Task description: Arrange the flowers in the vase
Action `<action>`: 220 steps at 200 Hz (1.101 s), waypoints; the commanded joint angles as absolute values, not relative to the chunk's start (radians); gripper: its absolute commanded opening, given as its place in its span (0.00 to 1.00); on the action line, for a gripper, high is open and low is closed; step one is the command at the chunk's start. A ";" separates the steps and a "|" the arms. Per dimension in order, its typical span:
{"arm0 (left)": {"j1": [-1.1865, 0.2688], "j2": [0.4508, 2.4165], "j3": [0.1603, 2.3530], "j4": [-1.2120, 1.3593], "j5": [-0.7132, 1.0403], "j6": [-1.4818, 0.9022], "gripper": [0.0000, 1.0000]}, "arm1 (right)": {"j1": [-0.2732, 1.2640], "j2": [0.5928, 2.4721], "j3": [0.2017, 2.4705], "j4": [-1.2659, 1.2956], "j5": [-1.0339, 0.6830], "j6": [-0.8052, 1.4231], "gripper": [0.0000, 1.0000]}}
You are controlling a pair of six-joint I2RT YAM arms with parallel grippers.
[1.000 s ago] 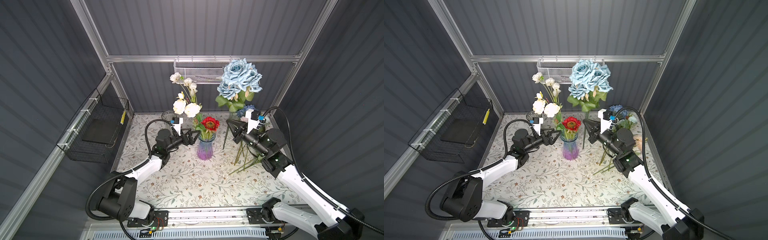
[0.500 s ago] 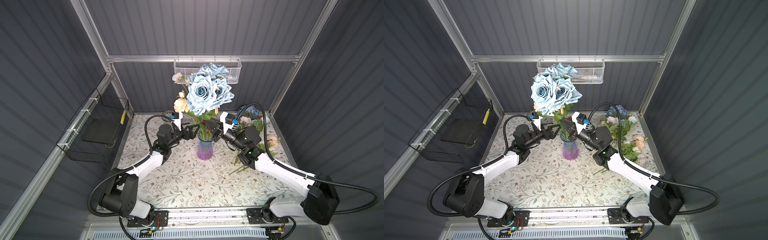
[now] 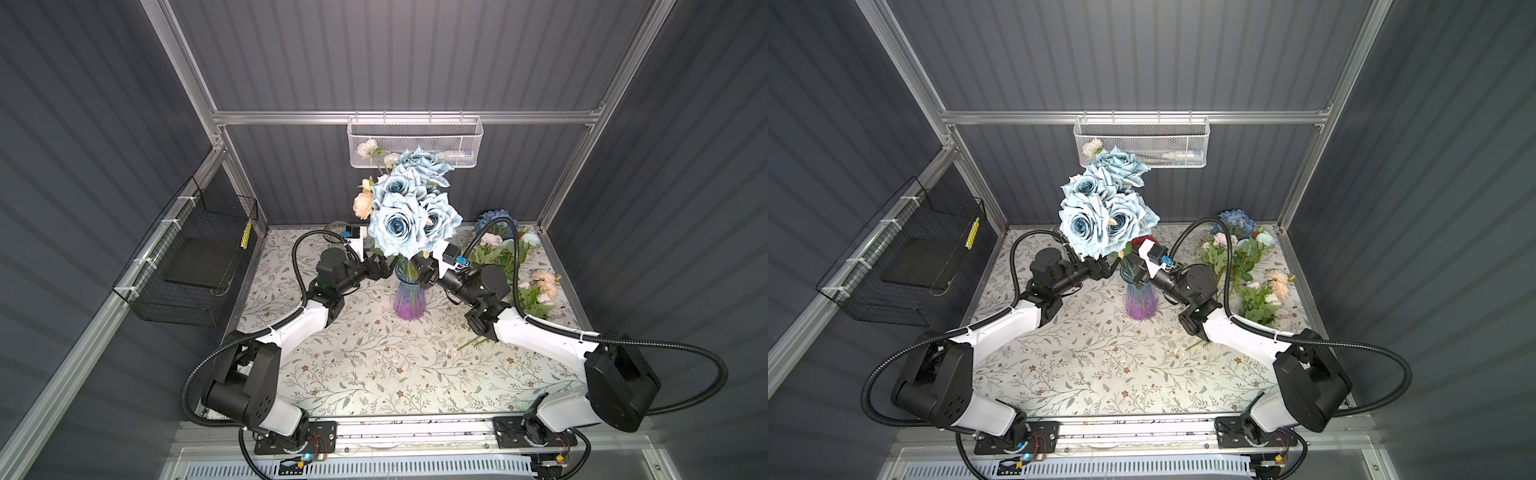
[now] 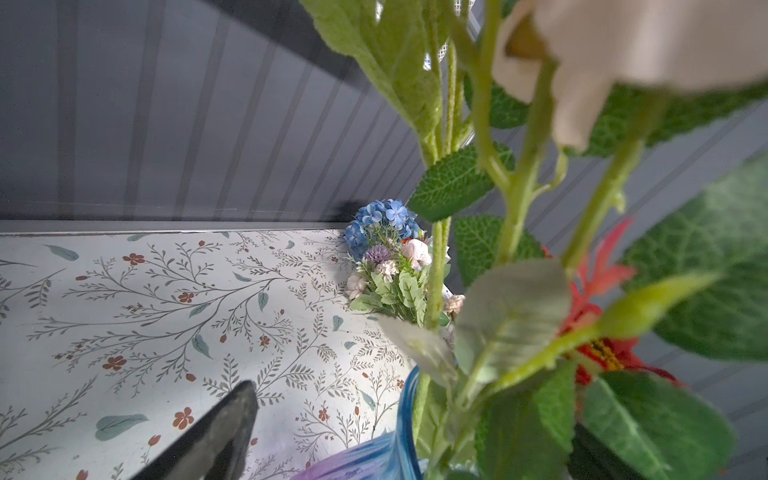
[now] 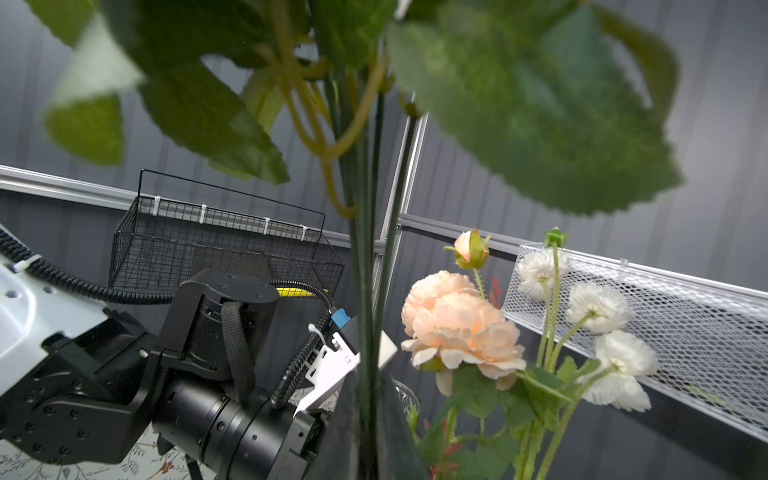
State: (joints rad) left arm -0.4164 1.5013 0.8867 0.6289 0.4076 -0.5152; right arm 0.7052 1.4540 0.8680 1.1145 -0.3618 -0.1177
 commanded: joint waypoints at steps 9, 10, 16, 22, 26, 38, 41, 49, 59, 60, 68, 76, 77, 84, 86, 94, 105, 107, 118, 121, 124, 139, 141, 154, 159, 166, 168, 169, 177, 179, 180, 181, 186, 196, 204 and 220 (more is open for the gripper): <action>-0.414 1.502 0.913 0.626 0.411 -0.495 0.97 | 0.714 1.460 0.835 1.183 -0.347 -0.131 0.00; -0.414 1.502 0.912 0.626 0.411 -0.494 0.97 | 0.714 1.460 0.833 1.183 -0.347 -0.131 0.00; -0.414 1.502 0.912 0.624 0.411 -0.492 0.97 | 0.715 1.463 0.827 1.181 -0.347 -0.130 0.00; -0.414 1.504 0.911 0.624 0.412 -0.492 0.97 | 0.715 1.463 0.820 1.177 -0.347 -0.131 0.00; -0.414 1.504 0.913 0.624 0.411 -0.492 0.97 | 0.715 1.465 0.815 1.175 -0.328 -0.133 0.00; -0.414 1.507 0.915 0.624 0.412 -0.492 0.97 | 0.716 1.468 0.804 1.166 -0.305 -0.136 0.00; -0.414 1.506 0.915 0.624 0.413 -0.493 0.97 | 0.716 1.469 0.802 1.164 -0.302 -0.135 0.00; -0.414 1.508 0.915 0.624 0.416 -0.492 0.97 | 0.715 1.472 0.796 1.162 -0.298 -0.135 0.00; -0.414 1.507 0.917 0.624 0.418 -0.495 0.97 | 0.715 1.479 0.788 1.159 -0.296 -0.131 0.00; -0.414 1.507 0.916 0.625 0.418 -0.494 0.97 | 0.715 1.479 0.787 1.158 -0.296 -0.131 0.00; -0.414 1.506 0.914 0.622 0.418 -0.494 0.97 | 0.715 1.482 0.780 1.153 -0.293 -0.129 0.00; -0.414 1.503 0.914 0.617 0.418 -0.492 0.97 | 0.715 1.487 0.772 1.151 -0.290 -0.124 0.00; -0.414 1.503 0.914 0.616 0.418 -0.491 0.97 | 0.715 1.487 0.771 1.150 -0.289 -0.123 0.00; -0.414 1.498 0.914 0.611 0.417 -0.487 0.97 | 0.716 1.488 0.764 1.146 -0.285 -0.123 0.00; -0.414 1.497 0.912 0.609 0.417 -0.486 0.97 | 0.715 1.488 0.761 1.145 -0.283 -0.123 0.00; -0.414 1.491 0.910 0.601 0.415 -0.481 0.97 | 0.716 1.490 0.751 1.139 -0.277 -0.121 0.00; -0.414 1.484 0.909 0.589 0.411 -0.473 0.97 | 0.717 1.488 0.743 1.121 -0.274 -0.128 0.00; -0.413 1.482 0.909 0.587 0.411 -0.471 0.97 | 0.716 1.488 0.742 1.116 -0.273 -0.128 0.00; -0.414 1.476 0.908 0.576 0.411 -0.465 0.97 | 0.716 1.485 0.740 1.086 -0.273 -0.134 0.00; -0.414 1.475 0.907 0.572 0.411 -0.462 0.97 | 0.718 1.485 0.740 1.078 -0.274 -0.137 0.00; -0.414 1.474 0.908 0.569 0.412 -0.460 0.97 | 0.718 1.484 0.740 1.069 -0.275 -0.139 0.00; -0.414 1.465 0.907 0.548 0.418 -0.448 0.97 | 0.718 1.483 0.739 1.038 -0.272 -0.148 0.00; -0.414 1.463 0.908 0.543 0.418 -0.446 0.97 | 0.718 1.482 0.739 1.033 -0.272 -0.149 0.00; -0.413 1.449 0.905 0.510 0.427 -0.427 0.97 | 0.718 1.482 0.745 0.990 -0.273 -0.162 0.00; -0.414 1.441 0.905 0.492 0.432 -0.417 0.98 | 0.718 1.482 0.748 0.970 -0.272 -0.165 0.00; -0.414 1.427 0.901 0.468 0.435 -0.404 0.99 | 0.718 1.481 0.754 0.946 -0.267 -0.170 0.00; -0.414 1.422 0.900 0.457 0.435 -0.398 0.99 | 0.718 1.482 0.755 0.938 -0.265 -0.171 0.00; -0.414 1.418 0.899 0.454 0.436 -0.397 0.99 | 0.718 1.481 0.755 0.935 -0.264 -0.172 0.00; -0.414 1.394 0.893 0.415 0.439 -0.378 0.99 | 0.718 1.479 0.759 0.914 -0.253 -0.172 0.00; -0.414 1.389 0.891 0.406 0.440 -0.374 0.99 | 0.718 1.479 0.760 0.905 -0.252 -0.173 0.00; -0.414 1.385 0.890 0.402 0.440 -0.371 0.99 | 0.718 1.478 0.760 0.905 -0.250 -0.174 0.00; -0.414 1.381 0.890 0.396 0.441 -0.370 0.99 | 0.718 1.477 0.759 0.903 -0.249 -0.175 0.00; -0.414 1.363 0.884 0.371 0.442 -0.358 0.99 | 0.718 1.475 0.759 0.889 -0.246 -0.180 0.00; -0.414 1.323 0.871 0.320 0.442 -0.339 0.99 | 0.718 1.472 0.759 0.863 -0.238 -0.189 0.00; -0.414 1.289 0.857 0.289 0.440 -0.328 0.99 | 0.718 1.469 0.760 0.846 -0.223 -0.193 0.00; -0.414 1.226 0.826 0.240 0.435 -0.321 0.99 | 0.718 1.468 0.761 0.811 -0.207 -0.201 0.00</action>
